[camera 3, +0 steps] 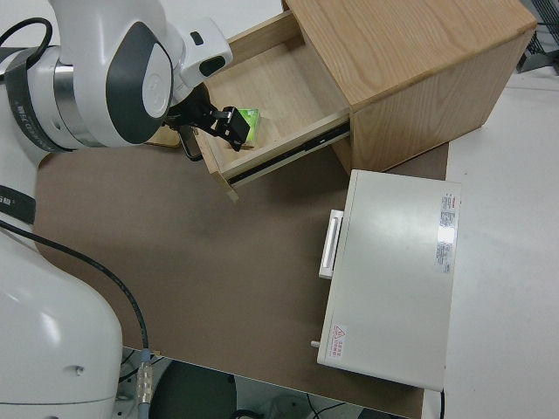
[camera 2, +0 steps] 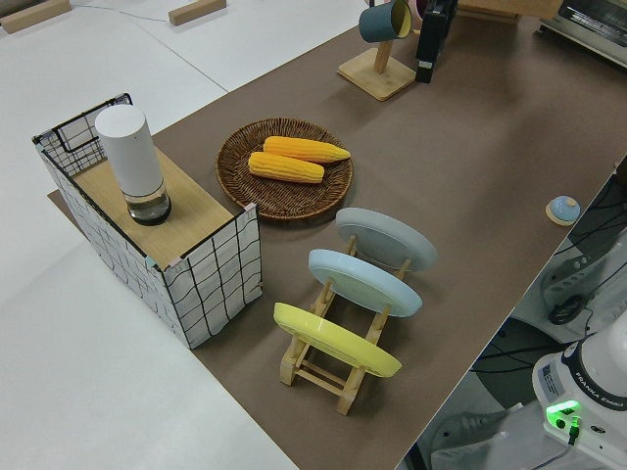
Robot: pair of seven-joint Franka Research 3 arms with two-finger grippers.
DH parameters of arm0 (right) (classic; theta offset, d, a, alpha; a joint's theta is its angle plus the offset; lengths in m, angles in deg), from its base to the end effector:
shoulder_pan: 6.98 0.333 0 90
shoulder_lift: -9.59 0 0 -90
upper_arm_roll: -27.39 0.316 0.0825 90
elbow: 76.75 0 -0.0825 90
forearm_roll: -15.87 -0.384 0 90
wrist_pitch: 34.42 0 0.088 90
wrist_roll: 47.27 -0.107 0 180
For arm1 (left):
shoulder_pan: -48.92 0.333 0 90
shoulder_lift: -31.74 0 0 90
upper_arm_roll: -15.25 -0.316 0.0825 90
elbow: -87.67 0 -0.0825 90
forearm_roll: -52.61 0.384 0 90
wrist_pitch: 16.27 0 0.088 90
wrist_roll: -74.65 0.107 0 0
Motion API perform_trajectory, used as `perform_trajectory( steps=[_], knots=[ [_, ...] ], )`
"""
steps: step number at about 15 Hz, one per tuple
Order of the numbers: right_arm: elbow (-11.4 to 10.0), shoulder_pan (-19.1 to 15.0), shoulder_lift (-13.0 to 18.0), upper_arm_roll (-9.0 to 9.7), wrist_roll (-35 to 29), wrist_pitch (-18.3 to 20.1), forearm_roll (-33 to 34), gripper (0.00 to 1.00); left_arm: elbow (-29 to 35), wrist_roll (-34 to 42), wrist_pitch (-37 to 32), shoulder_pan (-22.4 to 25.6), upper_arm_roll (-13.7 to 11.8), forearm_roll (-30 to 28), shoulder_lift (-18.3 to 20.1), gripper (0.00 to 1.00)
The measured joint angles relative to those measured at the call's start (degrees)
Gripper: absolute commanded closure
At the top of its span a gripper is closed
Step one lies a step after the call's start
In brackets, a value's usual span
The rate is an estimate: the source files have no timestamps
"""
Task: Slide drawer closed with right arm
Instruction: 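Move the right gripper toward the front of the open wooden drawer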
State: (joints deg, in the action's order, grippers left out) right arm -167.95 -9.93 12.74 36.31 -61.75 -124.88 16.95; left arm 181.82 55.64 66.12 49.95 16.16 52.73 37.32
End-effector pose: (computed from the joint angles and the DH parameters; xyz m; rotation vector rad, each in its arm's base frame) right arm 0.5356 0.0565 0.6450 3.1126 -0.2320 0.0712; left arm 0.5092 0.0009 0.6317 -3.0726 -0.5183 0.1650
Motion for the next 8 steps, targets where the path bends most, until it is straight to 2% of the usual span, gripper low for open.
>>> perform_trajectory(
  steps=[6,8],
  knots=[
    [0.02,0.35,-0.14,-0.41,0.04,-0.04,0.01,0.038,0.00,0.00,0.00,0.00,0.00,0.00,0.00,0.01],
    [0.02,0.36,-0.14,-0.38,0.04,-0.04,0.01,0.128,0.00,0.00,0.00,0.00,0.00,0.00,0.00,0.01]
  ],
)
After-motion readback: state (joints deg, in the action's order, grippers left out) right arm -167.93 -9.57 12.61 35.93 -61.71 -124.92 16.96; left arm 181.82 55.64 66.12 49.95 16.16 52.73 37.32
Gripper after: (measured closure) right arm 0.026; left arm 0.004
